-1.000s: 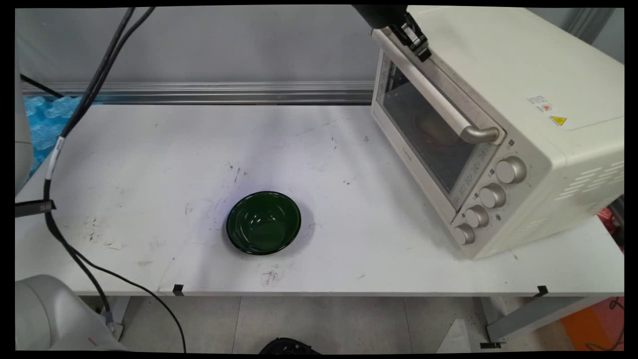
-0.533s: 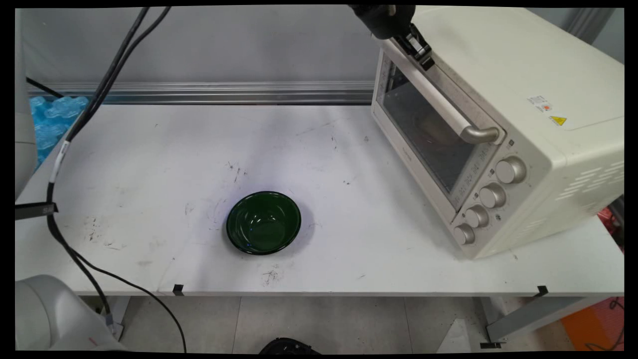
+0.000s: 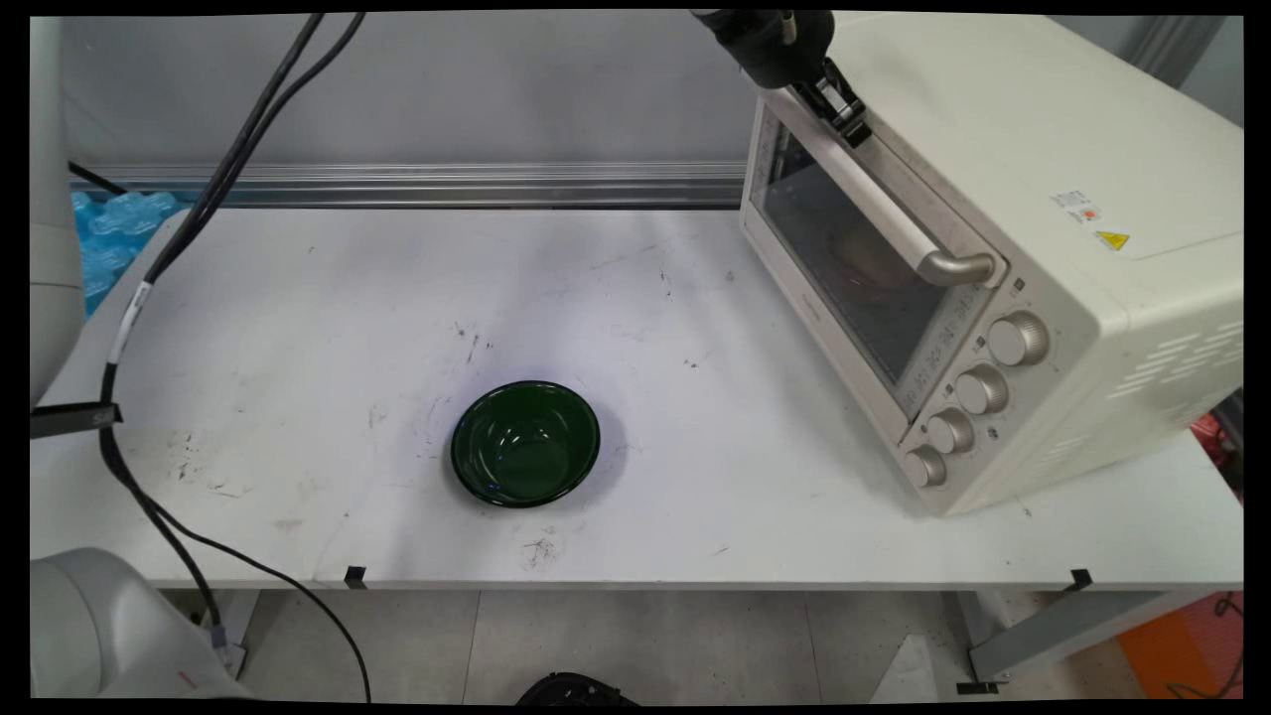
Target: Open the oven
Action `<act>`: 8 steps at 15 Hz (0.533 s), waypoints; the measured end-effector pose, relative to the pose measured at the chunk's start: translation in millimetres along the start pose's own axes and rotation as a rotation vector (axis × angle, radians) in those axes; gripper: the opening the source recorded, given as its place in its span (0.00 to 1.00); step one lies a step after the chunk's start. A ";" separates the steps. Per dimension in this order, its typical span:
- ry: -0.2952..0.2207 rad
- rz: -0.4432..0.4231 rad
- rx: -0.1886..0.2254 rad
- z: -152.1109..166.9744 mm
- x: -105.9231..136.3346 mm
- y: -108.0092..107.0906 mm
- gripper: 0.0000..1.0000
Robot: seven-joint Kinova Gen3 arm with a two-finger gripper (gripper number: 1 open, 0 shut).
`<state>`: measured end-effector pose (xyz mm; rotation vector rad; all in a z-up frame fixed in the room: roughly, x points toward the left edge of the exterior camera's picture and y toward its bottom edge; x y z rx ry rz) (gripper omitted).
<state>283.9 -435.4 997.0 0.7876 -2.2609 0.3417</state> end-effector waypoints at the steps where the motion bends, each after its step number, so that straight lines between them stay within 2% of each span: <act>1: -0.001 0.003 -0.001 1.4 -0.8 0.0 0.00; 8: -0.017 0.022 -0.012 6.7 -9.3 2.8 0.00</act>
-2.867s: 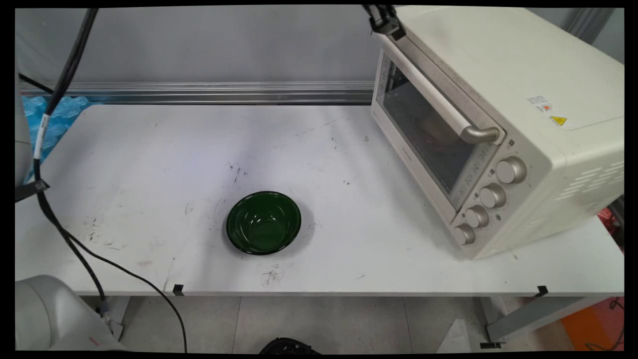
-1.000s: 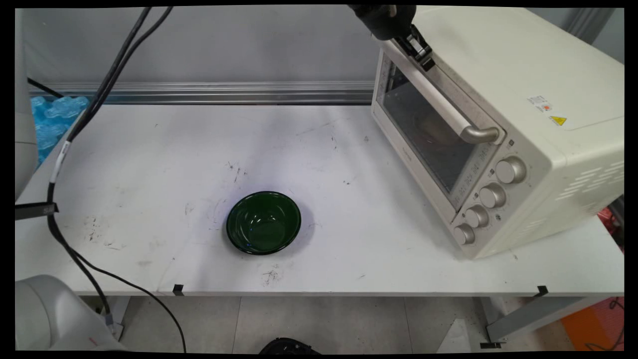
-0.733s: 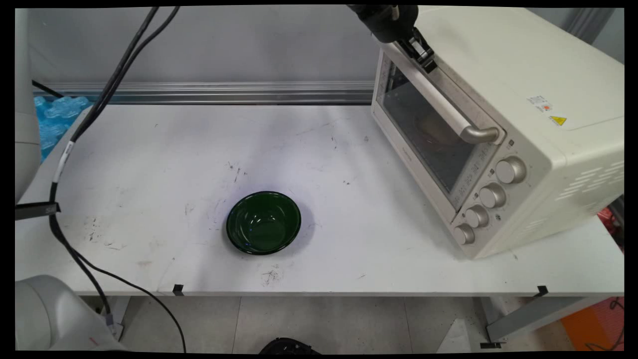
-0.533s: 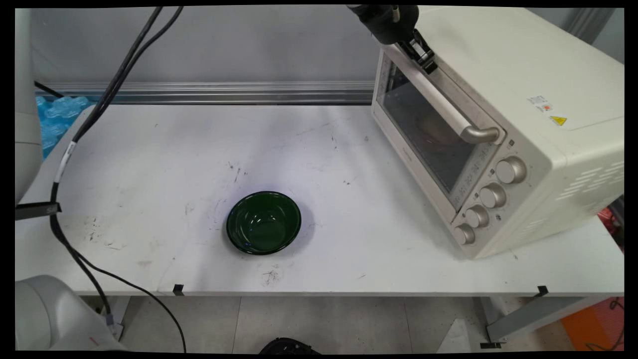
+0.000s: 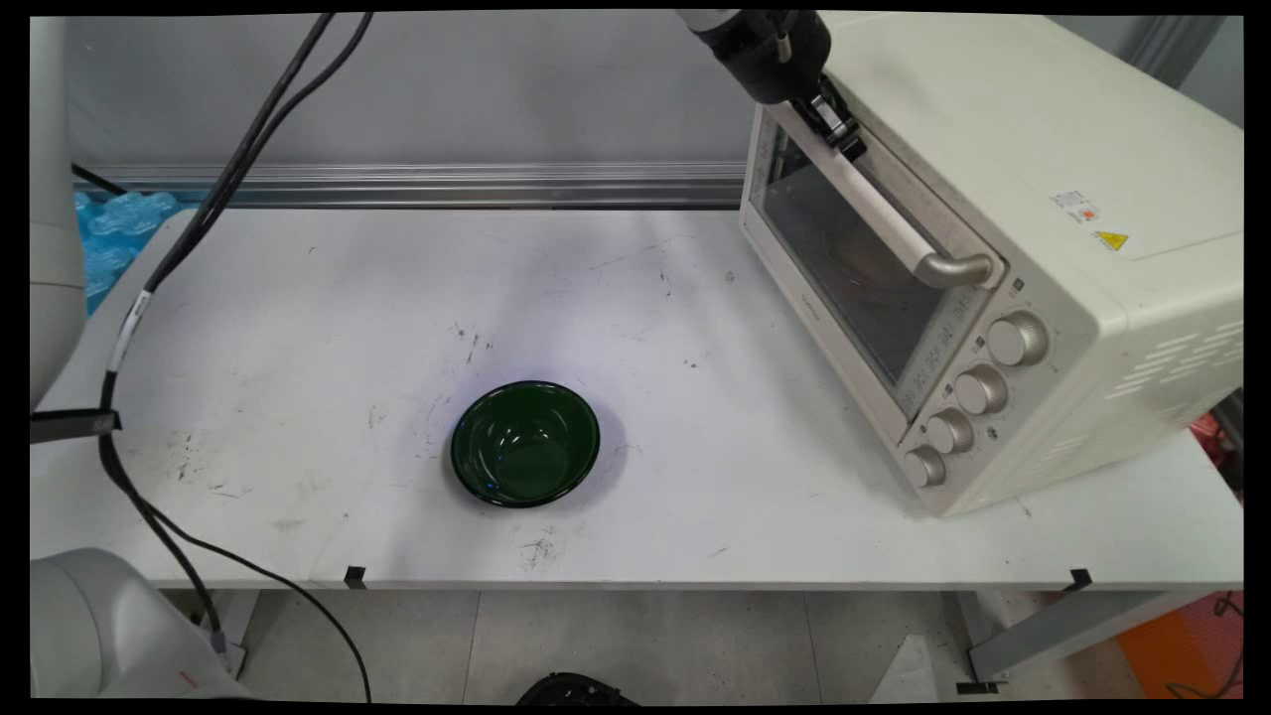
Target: Open the oven
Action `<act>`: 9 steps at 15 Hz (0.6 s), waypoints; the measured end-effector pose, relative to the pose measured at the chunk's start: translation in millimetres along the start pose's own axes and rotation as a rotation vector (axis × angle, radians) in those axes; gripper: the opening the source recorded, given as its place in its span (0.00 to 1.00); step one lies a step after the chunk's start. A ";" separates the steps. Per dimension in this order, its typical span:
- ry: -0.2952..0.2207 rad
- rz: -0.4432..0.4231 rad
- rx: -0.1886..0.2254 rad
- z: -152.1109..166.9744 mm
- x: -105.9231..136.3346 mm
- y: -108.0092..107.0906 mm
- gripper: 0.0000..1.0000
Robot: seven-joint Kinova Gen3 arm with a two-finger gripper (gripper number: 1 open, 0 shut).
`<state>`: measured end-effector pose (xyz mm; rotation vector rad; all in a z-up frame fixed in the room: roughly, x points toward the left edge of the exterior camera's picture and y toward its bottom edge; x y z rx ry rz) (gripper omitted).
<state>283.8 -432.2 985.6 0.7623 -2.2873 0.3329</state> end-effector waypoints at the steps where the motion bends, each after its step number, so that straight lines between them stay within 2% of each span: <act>1: -0.004 0.002 -0.002 -0.1 -1.7 0.7 0.00; 9: -0.051 0.007 0.005 -14.2 -23.1 3.1 0.00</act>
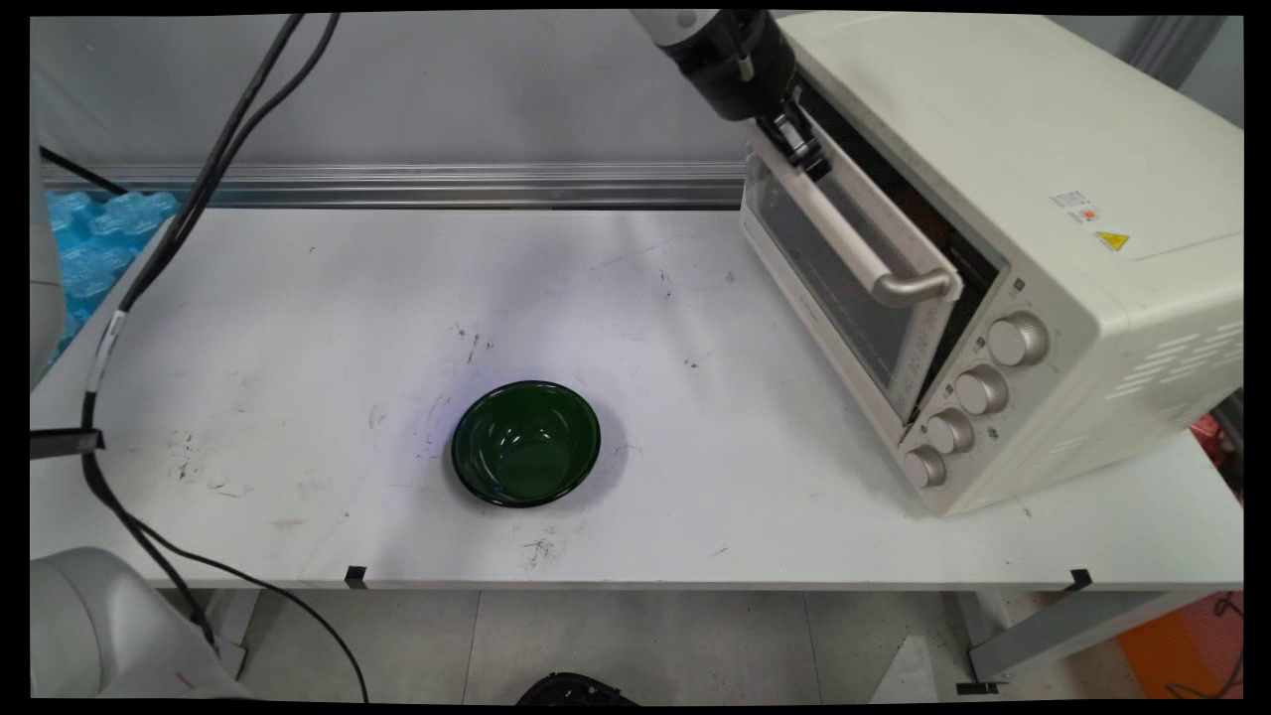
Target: Open the oven
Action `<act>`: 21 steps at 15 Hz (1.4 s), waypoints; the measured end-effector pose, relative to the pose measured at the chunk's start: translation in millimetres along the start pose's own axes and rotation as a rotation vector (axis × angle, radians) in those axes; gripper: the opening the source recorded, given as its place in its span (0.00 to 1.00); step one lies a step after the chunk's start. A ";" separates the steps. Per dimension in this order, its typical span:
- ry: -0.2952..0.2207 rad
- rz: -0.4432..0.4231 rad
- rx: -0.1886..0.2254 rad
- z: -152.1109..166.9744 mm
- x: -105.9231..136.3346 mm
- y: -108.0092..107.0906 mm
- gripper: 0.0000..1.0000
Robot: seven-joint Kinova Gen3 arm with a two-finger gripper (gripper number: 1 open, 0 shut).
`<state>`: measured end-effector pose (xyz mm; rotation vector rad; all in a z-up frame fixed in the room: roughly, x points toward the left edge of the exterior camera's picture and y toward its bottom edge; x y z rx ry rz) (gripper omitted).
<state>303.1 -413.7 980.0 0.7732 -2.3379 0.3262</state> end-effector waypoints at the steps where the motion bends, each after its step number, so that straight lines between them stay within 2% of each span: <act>1: -0.006 0.001 0.003 -2.5 -4.3 0.0 0.00; 12: -0.071 0.017 0.053 -24.1 -58.1 -0.8 0.00; 21: -0.109 0.006 0.052 -23.4 -104.0 3.9 0.00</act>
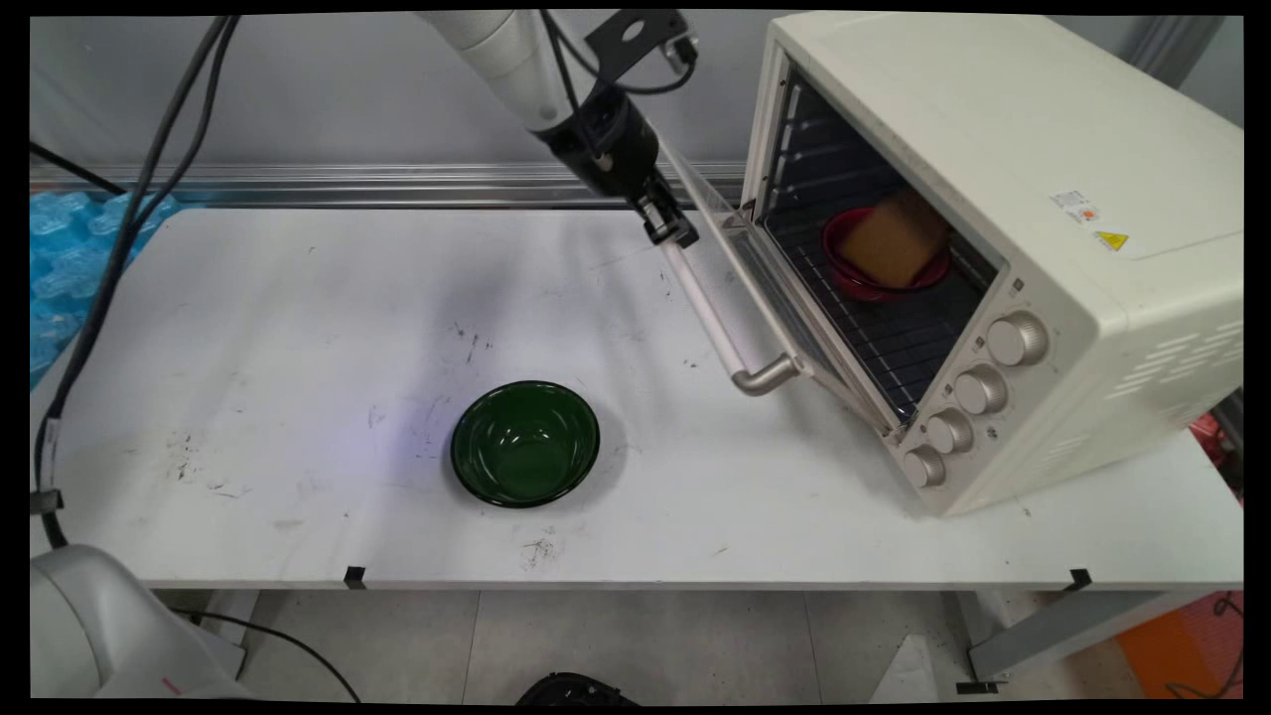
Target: Open the oven
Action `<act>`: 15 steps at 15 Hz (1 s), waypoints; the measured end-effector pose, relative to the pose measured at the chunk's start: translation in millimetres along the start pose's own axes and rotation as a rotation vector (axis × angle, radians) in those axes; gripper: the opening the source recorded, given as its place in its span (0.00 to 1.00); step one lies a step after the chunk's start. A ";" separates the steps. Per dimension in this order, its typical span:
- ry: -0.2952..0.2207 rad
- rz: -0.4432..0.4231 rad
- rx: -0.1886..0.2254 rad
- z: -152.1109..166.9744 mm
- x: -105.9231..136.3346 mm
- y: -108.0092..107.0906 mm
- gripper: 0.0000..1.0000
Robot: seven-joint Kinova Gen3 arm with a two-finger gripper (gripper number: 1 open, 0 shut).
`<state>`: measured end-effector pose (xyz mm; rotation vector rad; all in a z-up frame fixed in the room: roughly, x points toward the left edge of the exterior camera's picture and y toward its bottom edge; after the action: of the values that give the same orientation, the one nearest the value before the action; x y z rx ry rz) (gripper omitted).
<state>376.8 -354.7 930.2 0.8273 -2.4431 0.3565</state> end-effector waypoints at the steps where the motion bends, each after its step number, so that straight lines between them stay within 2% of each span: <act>1: -0.002 0.000 -0.001 1.8 -4.2 0.1 0.00; 15: -0.081 0.004 -0.012 28.0 -74.6 3.5 0.00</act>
<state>413.5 -327.2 864.9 0.8464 -2.5192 0.3153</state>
